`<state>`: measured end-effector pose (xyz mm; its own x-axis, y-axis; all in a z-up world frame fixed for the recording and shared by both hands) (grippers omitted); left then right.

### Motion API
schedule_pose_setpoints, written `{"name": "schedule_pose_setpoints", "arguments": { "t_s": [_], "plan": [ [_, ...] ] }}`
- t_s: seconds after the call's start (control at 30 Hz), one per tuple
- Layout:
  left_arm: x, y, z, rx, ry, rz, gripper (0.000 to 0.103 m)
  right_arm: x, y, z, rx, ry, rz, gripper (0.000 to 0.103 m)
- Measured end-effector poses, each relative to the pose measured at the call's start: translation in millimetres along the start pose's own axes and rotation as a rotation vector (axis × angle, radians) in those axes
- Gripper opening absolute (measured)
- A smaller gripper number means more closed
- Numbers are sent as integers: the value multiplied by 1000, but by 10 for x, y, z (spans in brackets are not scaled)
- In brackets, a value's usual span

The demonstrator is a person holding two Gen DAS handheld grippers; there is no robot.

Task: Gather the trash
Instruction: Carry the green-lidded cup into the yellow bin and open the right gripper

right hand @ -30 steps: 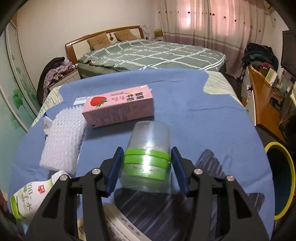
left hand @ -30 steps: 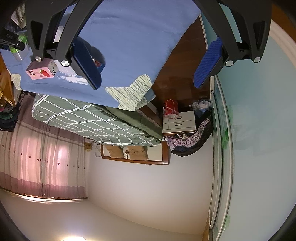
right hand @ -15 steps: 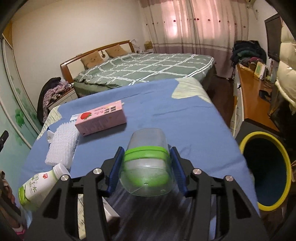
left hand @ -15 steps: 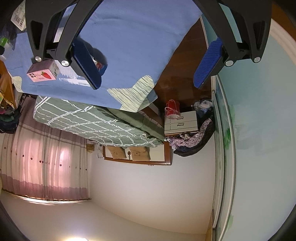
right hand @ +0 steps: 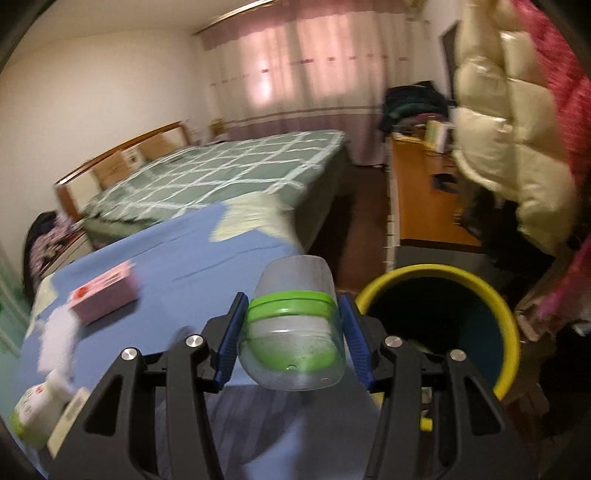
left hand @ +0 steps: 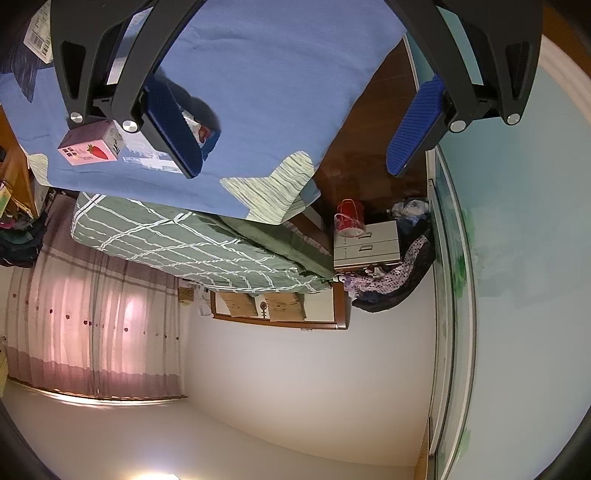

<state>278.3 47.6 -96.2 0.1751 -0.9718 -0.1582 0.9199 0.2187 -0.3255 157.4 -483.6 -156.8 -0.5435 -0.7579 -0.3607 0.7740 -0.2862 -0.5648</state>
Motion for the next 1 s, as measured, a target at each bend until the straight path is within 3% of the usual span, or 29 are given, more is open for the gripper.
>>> {"name": "schedule_pose_setpoints", "arguments": {
  "t_s": [0.33,0.4,0.7,1.0],
  "plan": [
    [63,-17,-10,3,7,-22,98,777,146,108,30,139,-177,50],
    [67,-29,-9,6,9,-24,98,790,160,117,50,139,-190,57],
    [95,-77,7,19,18,-42,98,749,98,104,104,119,-190,62],
    [320,-253,41,24,54,-153,98,708,102,116,107,96,-197,67]
  ]
}}
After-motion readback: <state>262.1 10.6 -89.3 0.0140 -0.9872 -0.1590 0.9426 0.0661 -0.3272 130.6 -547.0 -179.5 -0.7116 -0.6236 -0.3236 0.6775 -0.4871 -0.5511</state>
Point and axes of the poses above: each gripper's, at about its wrist camera, not at the fingertips, and y roughly the way its jaws point, x to its right, z to its top, the point moved 9 cm from there along y, roughly the way its jaws point, and after that the axes turned 10 degrees about y, right-handed, at the moved point
